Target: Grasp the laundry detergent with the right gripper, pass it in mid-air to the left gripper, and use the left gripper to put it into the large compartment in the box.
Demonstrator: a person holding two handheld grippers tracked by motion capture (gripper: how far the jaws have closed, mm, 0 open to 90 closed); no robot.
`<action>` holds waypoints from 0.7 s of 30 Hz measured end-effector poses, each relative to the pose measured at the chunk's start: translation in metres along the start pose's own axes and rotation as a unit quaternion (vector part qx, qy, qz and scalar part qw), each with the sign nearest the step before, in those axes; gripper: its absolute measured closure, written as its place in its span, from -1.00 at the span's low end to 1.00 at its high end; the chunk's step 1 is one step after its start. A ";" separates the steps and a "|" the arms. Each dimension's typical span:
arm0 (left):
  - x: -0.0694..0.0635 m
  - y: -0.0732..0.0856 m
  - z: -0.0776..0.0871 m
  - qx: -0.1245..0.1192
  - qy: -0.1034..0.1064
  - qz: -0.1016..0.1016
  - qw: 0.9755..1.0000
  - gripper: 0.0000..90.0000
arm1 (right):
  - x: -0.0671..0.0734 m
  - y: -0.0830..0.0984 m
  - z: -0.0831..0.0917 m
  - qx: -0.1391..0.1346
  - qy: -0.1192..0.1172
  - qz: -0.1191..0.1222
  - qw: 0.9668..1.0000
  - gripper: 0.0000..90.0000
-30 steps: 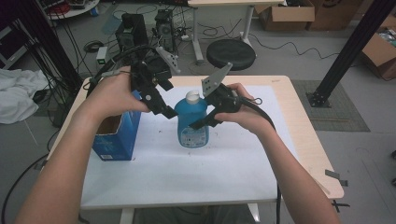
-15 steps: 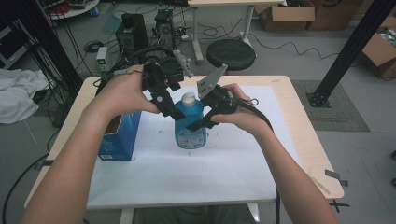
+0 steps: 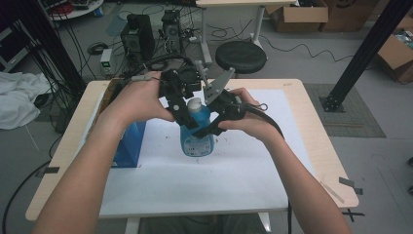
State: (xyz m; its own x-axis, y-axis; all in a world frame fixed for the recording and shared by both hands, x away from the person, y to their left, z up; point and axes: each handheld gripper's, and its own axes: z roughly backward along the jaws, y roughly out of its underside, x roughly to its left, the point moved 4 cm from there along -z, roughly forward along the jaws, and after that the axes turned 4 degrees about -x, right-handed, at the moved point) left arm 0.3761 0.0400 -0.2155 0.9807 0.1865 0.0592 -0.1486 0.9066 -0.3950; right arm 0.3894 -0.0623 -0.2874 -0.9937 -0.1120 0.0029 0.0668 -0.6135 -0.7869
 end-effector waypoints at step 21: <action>0.000 -0.002 -0.010 0.018 -0.003 -0.010 1.000 -0.72 | 0.000 0.006 0.004 -0.004 0.001 -0.009 1.000 -0.01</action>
State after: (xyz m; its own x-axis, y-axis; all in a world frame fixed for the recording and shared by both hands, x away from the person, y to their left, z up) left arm 0.3772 0.0341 -0.2236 0.9829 0.1695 0.0722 -0.1328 0.9234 -0.3602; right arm 0.3902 -0.0691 -0.2891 -0.9949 -0.0993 0.0152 0.0487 -0.6088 -0.7918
